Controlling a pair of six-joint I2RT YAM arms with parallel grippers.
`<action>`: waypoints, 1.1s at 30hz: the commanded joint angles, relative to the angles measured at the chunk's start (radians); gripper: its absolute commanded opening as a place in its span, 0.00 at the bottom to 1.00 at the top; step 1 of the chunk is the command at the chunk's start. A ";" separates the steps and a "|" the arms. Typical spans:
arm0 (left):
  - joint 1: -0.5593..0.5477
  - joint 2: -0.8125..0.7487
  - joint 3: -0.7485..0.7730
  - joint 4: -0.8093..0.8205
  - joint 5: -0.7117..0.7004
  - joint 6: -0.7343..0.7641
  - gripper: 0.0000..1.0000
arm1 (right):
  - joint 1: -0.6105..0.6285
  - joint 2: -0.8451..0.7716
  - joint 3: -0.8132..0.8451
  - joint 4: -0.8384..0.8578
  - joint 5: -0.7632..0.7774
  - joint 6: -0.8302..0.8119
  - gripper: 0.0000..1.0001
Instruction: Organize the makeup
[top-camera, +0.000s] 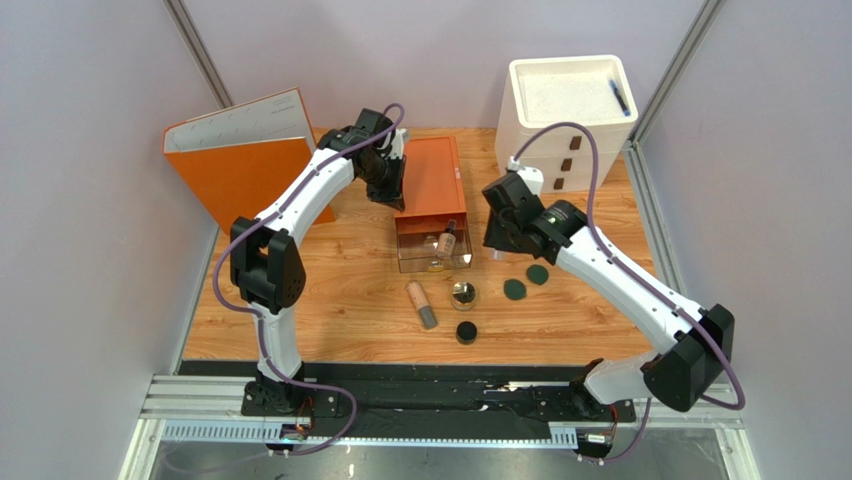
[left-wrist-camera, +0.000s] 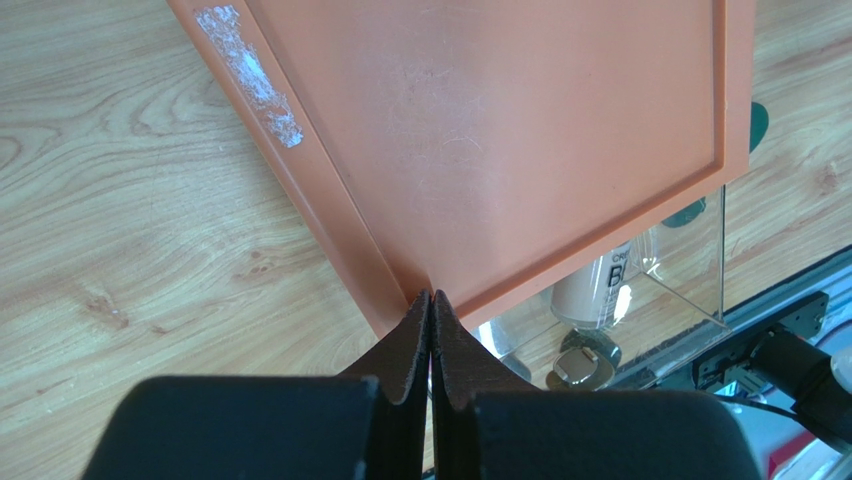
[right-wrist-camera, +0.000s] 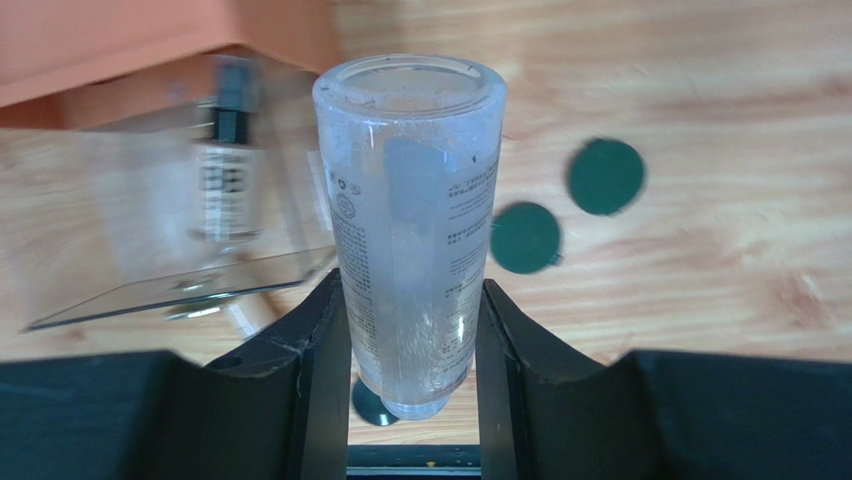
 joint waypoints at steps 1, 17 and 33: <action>0.012 0.015 -0.049 -0.113 -0.100 0.046 0.00 | 0.088 0.092 0.161 0.007 0.025 -0.063 0.00; 0.011 0.001 -0.063 -0.124 -0.111 0.055 0.00 | 0.198 0.436 0.437 0.107 -0.035 -0.107 0.00; 0.012 0.004 -0.052 -0.125 -0.119 0.057 0.00 | 0.231 0.487 0.427 0.124 -0.231 -0.123 0.60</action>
